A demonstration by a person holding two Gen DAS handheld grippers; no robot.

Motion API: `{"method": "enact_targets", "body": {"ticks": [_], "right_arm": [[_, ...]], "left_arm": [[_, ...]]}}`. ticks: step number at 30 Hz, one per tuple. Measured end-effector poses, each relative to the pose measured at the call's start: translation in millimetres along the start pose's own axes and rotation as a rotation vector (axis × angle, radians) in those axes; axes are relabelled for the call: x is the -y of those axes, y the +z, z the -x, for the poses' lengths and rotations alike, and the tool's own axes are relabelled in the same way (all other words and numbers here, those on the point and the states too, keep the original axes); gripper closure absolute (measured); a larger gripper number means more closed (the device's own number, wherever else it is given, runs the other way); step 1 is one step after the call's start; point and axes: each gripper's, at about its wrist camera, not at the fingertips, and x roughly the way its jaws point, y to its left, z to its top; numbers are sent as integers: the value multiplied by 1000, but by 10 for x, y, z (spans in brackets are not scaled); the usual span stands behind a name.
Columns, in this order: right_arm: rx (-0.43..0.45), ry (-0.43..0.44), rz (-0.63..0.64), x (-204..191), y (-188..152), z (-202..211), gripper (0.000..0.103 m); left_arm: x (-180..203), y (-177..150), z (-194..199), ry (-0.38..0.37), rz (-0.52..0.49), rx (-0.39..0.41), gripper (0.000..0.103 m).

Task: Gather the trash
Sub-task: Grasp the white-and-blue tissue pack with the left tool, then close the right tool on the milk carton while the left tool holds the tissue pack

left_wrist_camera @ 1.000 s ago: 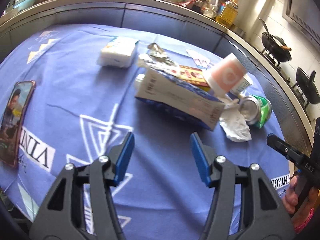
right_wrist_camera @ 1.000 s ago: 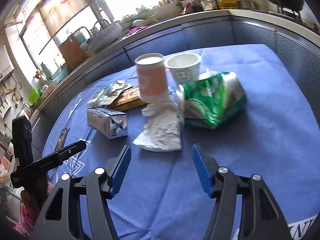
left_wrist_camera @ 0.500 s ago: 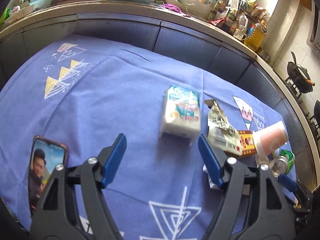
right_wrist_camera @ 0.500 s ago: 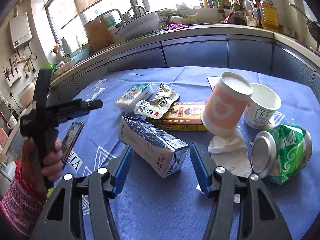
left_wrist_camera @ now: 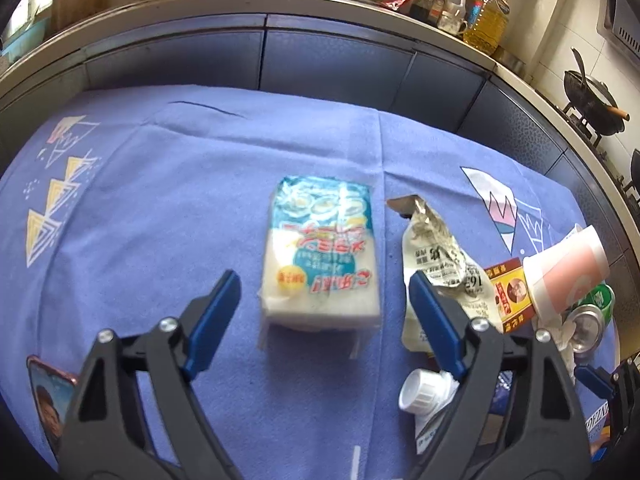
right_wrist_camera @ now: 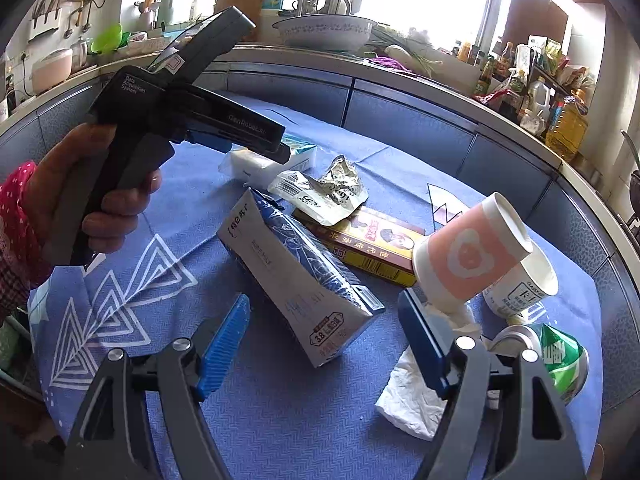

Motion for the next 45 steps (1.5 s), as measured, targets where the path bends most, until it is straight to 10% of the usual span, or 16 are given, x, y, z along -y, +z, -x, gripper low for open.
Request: {"method": "enact_targets", "body": {"ticks": [7, 15, 25, 32, 36, 45], "right_arm": [[-12, -10, 14, -6, 55, -184, 27], [-4, -3, 17, 6, 68, -258, 29], [31, 83, -80, 84, 102, 1, 90], [23, 141, -94, 81, -1, 70, 82], [30, 200, -136, 152, 9, 77, 33], [-29, 193, -66, 55, 68, -161, 29]], "left_arm": [[-64, 3, -191, 36, 22, -26, 21], [-89, -49, -255, 66, 18, -16, 44], [-154, -254, 49, 61, 53, 25, 45], [-122, -750, 462, 62, 96, 56, 45], [-68, -1087, 687, 53, 123, 84, 45], [-36, -1291, 871, 39, 128, 84, 45]]}}
